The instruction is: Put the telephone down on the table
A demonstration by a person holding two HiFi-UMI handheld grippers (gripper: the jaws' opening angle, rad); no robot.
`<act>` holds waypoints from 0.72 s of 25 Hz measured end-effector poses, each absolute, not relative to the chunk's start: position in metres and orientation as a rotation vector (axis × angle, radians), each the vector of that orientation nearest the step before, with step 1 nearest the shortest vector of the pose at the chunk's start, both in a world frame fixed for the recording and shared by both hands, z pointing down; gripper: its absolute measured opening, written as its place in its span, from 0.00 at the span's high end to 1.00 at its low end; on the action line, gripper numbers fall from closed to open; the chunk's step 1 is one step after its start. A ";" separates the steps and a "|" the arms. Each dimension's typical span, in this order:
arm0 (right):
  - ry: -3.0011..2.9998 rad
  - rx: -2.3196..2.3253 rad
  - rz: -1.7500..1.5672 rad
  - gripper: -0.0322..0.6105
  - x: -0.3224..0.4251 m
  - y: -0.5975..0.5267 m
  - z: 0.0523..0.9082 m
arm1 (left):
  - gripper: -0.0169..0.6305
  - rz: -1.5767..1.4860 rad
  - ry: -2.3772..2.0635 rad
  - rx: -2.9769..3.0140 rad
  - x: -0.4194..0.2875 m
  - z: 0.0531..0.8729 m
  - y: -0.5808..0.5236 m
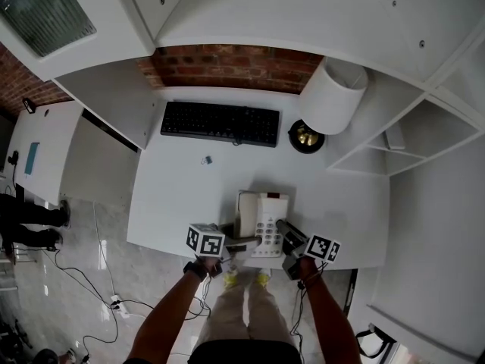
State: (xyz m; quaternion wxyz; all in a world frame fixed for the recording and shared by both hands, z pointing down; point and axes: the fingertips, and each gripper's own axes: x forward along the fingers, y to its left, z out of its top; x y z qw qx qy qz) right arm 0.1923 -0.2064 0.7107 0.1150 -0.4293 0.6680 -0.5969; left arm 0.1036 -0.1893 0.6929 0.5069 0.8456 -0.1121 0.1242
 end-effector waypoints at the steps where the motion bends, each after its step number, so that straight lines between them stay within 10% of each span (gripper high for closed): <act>1: 1.955 -1.264 -1.744 0.68 0.193 -0.206 0.711 | 0.29 0.298 -0.282 2.042 0.103 0.693 -0.190; 18: 1.931 -1.342 -1.690 0.71 0.198 -0.202 0.710 | 0.36 0.391 -0.588 2.117 0.077 0.706 -0.208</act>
